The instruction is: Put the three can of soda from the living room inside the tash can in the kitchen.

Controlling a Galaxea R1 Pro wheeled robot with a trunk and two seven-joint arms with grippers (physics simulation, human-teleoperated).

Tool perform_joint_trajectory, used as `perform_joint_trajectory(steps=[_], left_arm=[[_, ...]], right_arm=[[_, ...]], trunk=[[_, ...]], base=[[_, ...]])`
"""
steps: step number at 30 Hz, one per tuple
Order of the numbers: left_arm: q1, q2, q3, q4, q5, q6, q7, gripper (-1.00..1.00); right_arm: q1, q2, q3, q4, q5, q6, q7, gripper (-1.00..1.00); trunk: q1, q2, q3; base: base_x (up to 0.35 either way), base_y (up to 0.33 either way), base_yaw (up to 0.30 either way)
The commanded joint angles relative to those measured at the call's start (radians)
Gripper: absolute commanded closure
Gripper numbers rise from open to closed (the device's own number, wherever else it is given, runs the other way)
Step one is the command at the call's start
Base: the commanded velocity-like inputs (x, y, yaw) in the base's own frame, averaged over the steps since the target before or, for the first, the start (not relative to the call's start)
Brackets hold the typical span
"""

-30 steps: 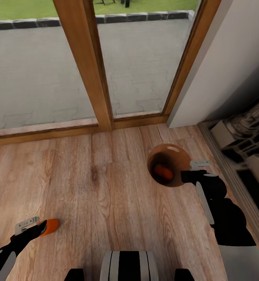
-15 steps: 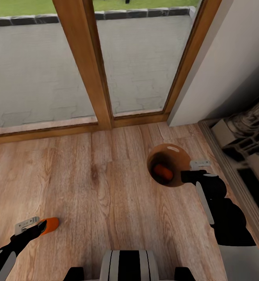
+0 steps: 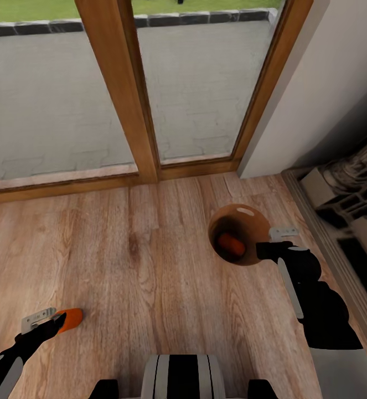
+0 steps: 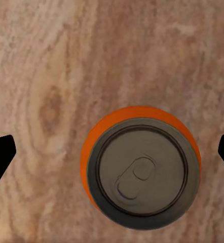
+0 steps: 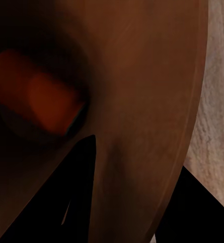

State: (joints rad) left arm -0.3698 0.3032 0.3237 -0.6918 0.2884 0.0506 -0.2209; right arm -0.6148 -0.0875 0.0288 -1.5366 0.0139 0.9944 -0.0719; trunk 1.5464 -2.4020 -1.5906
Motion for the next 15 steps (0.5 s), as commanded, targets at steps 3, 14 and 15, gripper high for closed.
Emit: perform_joint_trajectory(steps=[3,14,15], left_arm=[[0.000,0.000,0.000,0.000,0.000,0.000,0.000,-1.00],[0.000,0.000,0.000,0.000,0.000,0.000,0.000,-1.00],[0.000,0.000,0.000,0.000,0.000,0.000,0.000,-1.00]], right_arm=[[0.000,0.000,0.000,0.000,-0.005,0.000,0.000,1.00],[0.000,0.001,0.000,0.000,-0.005,0.000,0.000,1.00],[0.000,0.001,0.000,0.000,-0.005,0.000,0.000,1.00]], trunk=[[0.000,0.000,0.000],[0.008,-0.014,-0.006],[0.008,-0.014,-0.006]], base=[[0.000,0.000,0.000],[0.000,-0.001,0.000],[0.000,-0.048,0.000]])
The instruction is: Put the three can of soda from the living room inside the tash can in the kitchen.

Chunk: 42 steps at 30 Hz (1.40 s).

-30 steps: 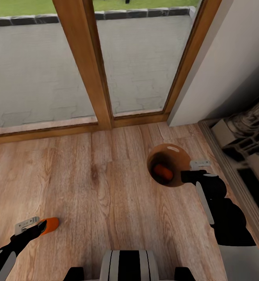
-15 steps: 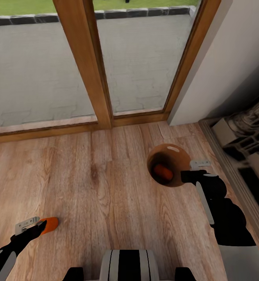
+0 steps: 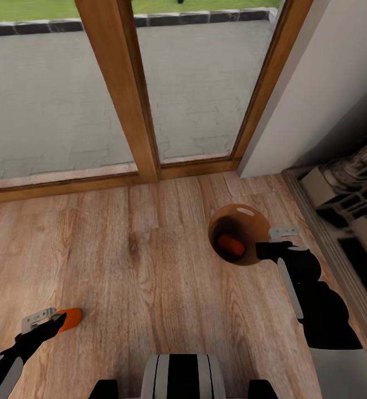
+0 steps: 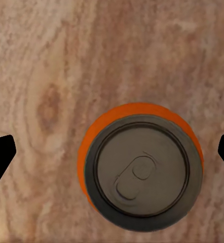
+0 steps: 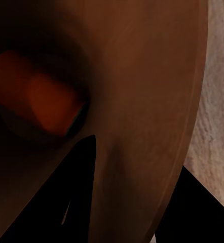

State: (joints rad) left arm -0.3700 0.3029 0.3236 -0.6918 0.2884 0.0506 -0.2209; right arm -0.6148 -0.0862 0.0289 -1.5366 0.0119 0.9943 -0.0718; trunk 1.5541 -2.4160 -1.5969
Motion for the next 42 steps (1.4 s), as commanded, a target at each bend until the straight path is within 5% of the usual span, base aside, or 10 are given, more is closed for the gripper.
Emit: perform_joint_trajectory(steps=[1,42], left_arm=[[0.000,0.000,0.000,0.000,0.000,0.000,0.000,-1.00],[0.000,0.000,-0.001,-0.002,0.000,0.000,-0.001,-1.00]], right_arm=[[0.000,0.000,0.000,0.000,-0.003,0.000,0.000,1.00],[0.000,0.003,0.002,0.000,-0.003,0.000,0.000,1.00]], trunk=[[0.000,0.000,0.000],[0.023,-0.042,-0.019]], base=[[0.000,-0.085,0.000],[0.000,-0.017,0.000]])
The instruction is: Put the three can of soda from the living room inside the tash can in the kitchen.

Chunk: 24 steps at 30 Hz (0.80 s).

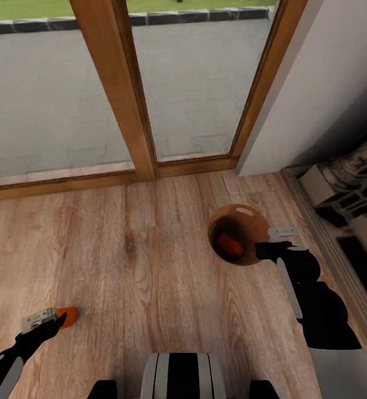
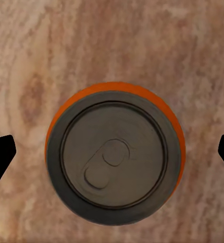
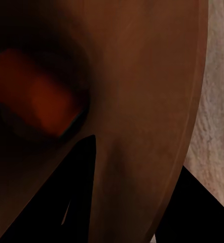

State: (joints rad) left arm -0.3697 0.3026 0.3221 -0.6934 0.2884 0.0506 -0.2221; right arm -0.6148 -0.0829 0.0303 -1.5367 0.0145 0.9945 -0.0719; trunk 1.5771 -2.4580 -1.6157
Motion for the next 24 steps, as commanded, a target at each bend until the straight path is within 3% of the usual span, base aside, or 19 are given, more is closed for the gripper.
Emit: perform_joint_trajectory(steps=[1,24], left_arm=[[0.000,0.000,0.000,0.000,0.000,0.000,0.000,-1.00],[0.000,0.000,0.000,0.001,0.000,0.000,0.000,-1.00]], right_arm=[[0.000,0.000,0.000,0.000,-0.005,0.000,0.000,1.00],[0.000,0.000,0.002,0.000,-0.005,0.000,0.000,1.00]], trunk=[[0.000,0.000,0.000],[0.011,-0.021,-0.009]], base=[[0.000,0.000,0.000],[0.000,0.000,0.000]])
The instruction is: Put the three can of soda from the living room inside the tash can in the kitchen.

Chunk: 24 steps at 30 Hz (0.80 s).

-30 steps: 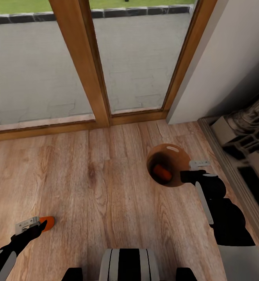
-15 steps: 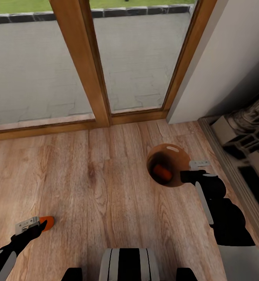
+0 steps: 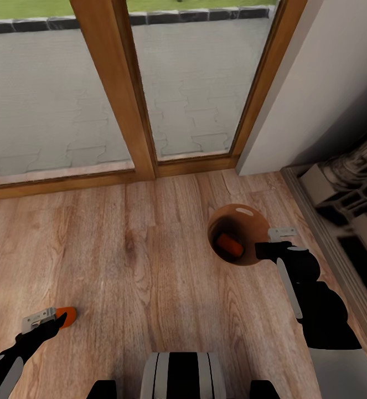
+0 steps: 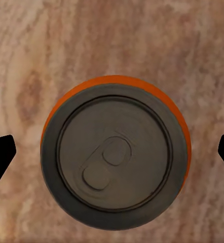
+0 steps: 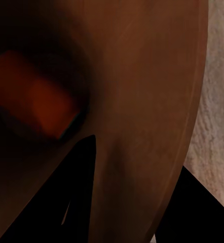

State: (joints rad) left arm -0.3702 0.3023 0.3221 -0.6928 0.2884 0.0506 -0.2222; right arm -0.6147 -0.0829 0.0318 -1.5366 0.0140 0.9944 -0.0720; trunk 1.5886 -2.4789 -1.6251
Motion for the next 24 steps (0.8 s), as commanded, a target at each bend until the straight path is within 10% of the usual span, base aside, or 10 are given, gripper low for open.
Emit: perform_joint_trajectory(steps=[1,24], left_arm=[[0.000,0.000,0.000,0.000,0.000,0.000,0.000,-1.00],[0.000,0.000,-0.001,-0.001,0.000,0.000,0.000,-1.00]], right_arm=[[0.000,0.000,0.000,0.000,-0.005,0.000,0.000,1.00],[0.000,0.000,0.000,0.000,-0.005,0.000,0.000,1.00]], trunk=[[0.000,0.000,0.000],[0.000,0.000,0.000]], base=[[0.000,0.000,0.000],[0.000,0.000,0.000]])
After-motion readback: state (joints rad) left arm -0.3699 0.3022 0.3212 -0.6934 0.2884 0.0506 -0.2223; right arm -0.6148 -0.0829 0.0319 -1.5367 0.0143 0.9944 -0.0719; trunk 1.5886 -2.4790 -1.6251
